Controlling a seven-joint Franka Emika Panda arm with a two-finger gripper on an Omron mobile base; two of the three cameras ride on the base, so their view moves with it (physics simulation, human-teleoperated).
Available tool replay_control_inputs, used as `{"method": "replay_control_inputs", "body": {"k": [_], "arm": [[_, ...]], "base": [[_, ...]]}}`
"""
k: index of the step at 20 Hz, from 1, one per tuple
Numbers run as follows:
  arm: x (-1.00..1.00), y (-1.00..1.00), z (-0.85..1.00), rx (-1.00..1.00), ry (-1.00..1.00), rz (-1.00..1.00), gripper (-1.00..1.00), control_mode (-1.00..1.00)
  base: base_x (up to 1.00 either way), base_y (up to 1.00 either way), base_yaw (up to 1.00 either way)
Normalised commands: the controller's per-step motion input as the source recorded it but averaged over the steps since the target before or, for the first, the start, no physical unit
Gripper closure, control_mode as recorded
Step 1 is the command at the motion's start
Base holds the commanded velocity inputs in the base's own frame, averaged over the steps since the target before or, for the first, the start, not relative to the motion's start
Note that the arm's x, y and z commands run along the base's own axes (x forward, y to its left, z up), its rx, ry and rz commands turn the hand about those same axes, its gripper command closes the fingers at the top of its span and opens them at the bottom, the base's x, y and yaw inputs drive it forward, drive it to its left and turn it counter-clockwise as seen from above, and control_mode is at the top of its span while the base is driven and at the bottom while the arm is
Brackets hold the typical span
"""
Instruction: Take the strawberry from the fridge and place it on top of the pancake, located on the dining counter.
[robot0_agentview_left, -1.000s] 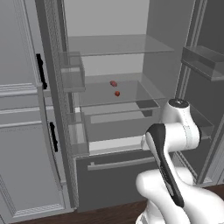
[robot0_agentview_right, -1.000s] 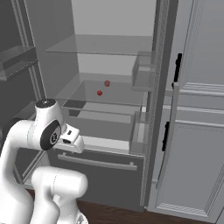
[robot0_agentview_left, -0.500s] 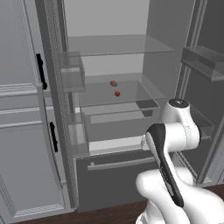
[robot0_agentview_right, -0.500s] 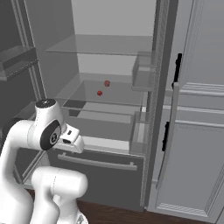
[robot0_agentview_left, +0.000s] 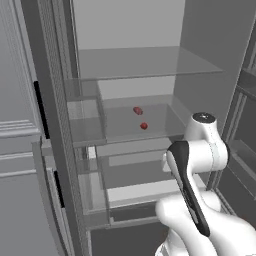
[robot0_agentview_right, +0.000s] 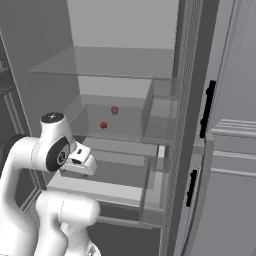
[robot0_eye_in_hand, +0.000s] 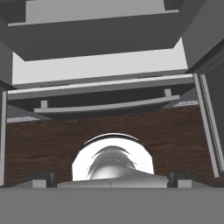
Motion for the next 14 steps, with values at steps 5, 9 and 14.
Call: {"method": "replay_control_inputs", "body": {"k": [5,9,14], "arm": [[0.0,0.0,0.0,0.0,0.0,0.0,-1.0,1.0],[0.0,0.0,0.0,0.0,0.0,0.0,-1.0,1.0],[0.0,0.0,0.0,0.0,0.0,0.0,-1.0,1.0]], "base": [[0.58,0.17,0.0],[0.59,0.2,0.0],[0.46,0.11,0.0]]}}
